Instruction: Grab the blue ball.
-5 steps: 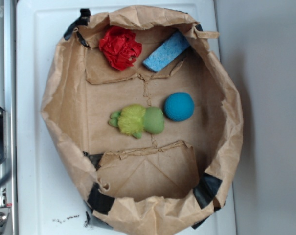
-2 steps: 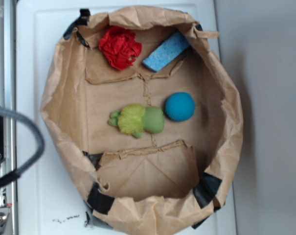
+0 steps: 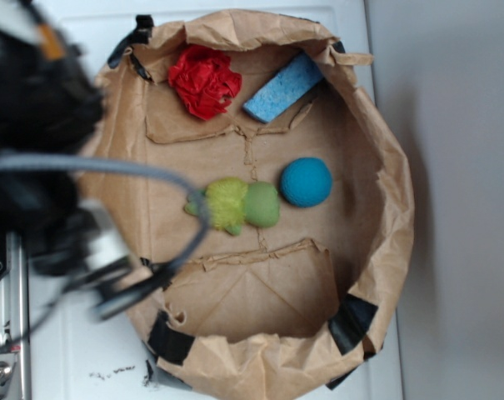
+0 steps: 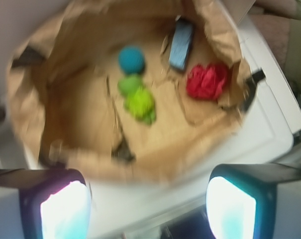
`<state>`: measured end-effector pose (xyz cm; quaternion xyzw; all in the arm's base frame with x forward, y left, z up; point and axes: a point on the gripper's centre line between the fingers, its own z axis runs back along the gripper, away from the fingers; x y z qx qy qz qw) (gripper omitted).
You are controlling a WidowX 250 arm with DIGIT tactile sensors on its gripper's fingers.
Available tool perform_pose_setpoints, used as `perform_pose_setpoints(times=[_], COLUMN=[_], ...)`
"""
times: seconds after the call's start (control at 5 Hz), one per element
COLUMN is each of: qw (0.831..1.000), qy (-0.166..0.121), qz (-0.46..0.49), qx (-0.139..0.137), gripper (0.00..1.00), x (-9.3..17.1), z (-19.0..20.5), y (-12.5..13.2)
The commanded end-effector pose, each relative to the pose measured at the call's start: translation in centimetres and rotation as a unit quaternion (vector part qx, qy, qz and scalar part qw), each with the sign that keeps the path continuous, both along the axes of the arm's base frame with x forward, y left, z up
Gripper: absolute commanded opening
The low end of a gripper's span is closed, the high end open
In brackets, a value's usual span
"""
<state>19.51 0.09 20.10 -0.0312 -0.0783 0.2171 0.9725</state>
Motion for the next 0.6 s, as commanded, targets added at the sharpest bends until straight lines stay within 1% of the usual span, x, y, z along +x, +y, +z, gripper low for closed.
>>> perform_pose_setpoints(times=[0.0, 0.2, 0.4], qw=[0.998, 0.995, 0.995], qy=[-0.05, -0.057, -0.033], qz=[0.046, 0.061, 0.071], qx=[0.013, 0.045, 0.062], gripper=[1.0, 1.0, 1.0], x=[7.0, 8.8, 12.3], z=[-3.9, -6.6, -8.1], y=[1.1, 2.6, 4.5])
